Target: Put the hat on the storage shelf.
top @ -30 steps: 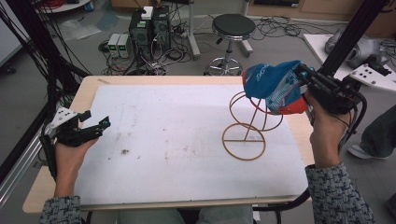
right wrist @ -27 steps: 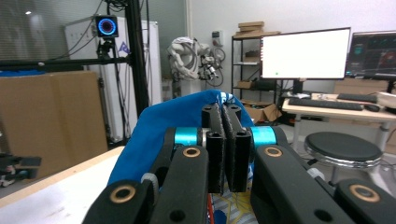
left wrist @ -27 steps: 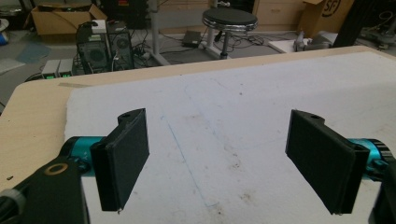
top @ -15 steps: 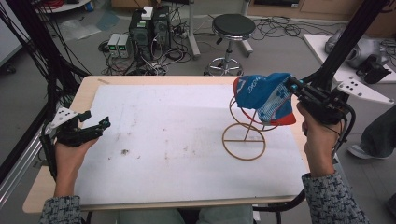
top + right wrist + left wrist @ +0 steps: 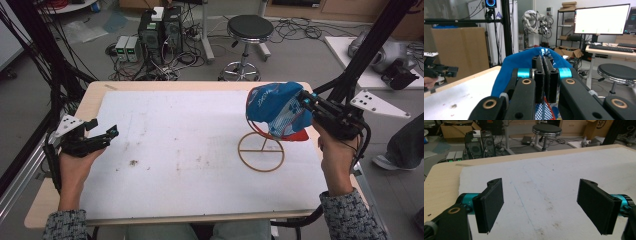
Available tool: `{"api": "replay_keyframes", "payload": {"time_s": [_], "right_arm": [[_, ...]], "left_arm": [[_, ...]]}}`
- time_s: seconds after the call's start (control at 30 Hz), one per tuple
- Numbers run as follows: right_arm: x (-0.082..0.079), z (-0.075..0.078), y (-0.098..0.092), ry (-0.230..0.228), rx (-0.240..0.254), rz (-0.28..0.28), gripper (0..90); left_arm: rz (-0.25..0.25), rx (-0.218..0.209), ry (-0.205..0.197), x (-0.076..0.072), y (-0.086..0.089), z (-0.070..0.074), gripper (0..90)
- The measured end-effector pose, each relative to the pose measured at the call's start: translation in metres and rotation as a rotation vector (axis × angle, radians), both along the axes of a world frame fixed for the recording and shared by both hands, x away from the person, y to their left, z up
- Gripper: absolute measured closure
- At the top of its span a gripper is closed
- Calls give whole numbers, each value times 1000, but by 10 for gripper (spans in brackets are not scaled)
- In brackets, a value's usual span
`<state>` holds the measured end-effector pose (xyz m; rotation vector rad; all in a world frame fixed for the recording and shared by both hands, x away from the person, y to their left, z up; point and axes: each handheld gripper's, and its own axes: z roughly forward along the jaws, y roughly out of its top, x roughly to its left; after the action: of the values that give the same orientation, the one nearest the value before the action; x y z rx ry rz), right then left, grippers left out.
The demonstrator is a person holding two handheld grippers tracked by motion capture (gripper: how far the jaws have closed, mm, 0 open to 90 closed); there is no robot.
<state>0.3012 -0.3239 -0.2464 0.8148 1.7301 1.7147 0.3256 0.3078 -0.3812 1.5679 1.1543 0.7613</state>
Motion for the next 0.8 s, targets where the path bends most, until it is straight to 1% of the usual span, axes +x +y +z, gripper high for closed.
{"api": "replay_keyframes", "payload": {"time_s": [0.1, 0.2, 0.37, 0.57, 0.63, 0.7, 0.77, 0.8], "right_arm": [[-1, -2, 5, -2, -12, 14, 886], [0, -2, 7, 11, -1, 31, 885], [1, -5, 9, 10, -5, 25, 885], [-2, -5, 9, 17, 23, 50, 886], [-2, -3, 11, 16, 35, 72, 885], [-2, -2, 12, 17, 36, 76, 885], [-3, -1, 14, 19, 49, 100, 885], [-3, -1, 15, 16, 44, 105, 886]], "left_arm": [[4, -3, 0, 0, 0, 0, 216], [6, -5, 1, 1, 1, -1, 216], [0, -3, -1, 0, 0, 0, 216], [0, -3, 1, 1, 0, 0, 216], [0, 0, 4, 1, 0, -1, 216], [0, 1, 4, 1, -1, -1, 216], [0, 1, 3, 1, 0, -1, 216], [1, 0, 3, 1, 0, -1, 216]]}}
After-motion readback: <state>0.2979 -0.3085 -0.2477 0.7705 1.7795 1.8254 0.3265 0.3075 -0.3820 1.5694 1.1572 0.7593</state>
